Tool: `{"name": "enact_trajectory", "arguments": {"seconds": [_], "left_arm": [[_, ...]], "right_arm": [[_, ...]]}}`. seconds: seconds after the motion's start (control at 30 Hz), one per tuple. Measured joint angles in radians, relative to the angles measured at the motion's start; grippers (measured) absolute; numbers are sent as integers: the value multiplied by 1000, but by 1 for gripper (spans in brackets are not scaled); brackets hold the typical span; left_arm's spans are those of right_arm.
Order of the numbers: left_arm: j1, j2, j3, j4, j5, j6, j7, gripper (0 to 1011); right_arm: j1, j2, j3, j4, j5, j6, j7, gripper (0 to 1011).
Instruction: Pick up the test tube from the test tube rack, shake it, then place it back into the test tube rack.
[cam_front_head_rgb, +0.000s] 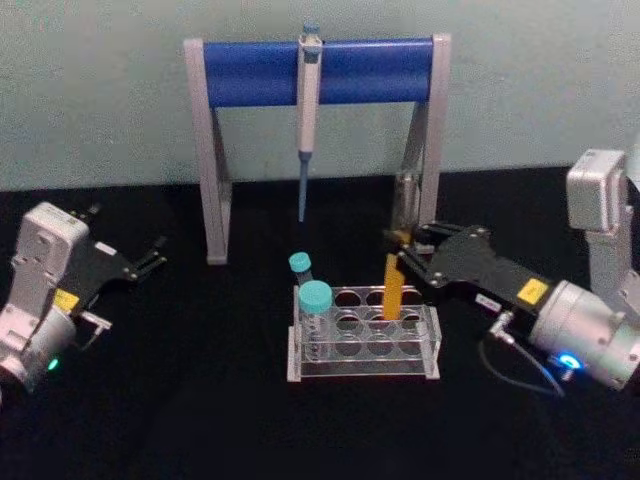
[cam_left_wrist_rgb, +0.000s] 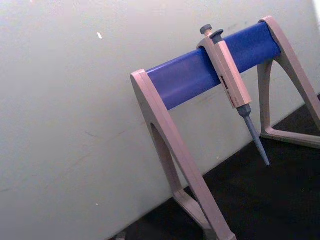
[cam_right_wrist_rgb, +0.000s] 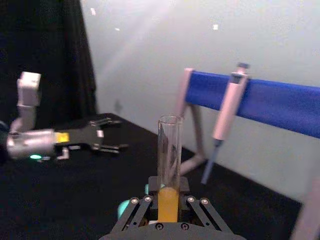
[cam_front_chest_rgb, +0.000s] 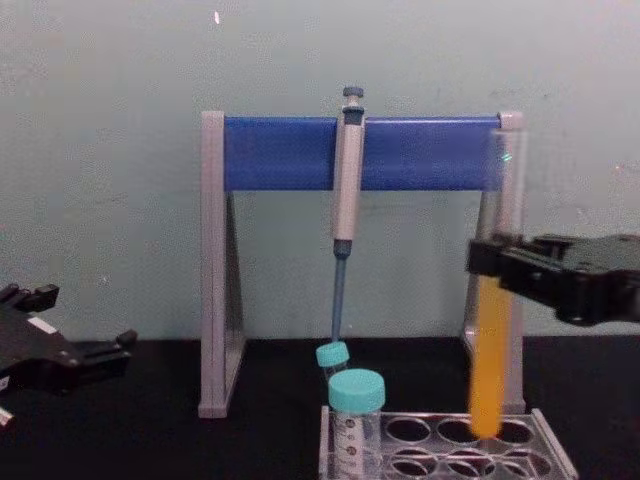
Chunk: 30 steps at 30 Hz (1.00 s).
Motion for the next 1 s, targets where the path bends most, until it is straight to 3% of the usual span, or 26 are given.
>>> {"name": "enact_trajectory", "arguments": {"seconds": [0.23, 0.43, 0.67, 1.0], "left_arm": [[0, 0, 0, 0, 0, 0, 0, 1002], [0, 0, 0, 0, 0, 0, 0, 1002], [0, 0, 0, 0, 0, 0, 0, 1001], [0, 0, 0, 0, 0, 0, 0, 1001]], "right_arm": [[71, -38, -58, 58, 30, -11, 37, 222], [130, -76, -81, 123, 30, -49, 26, 222], [163, -98, -78, 171, 6, -81, -18, 222], [152, -96, -46, 180, -17, -85, -58, 222]]}}
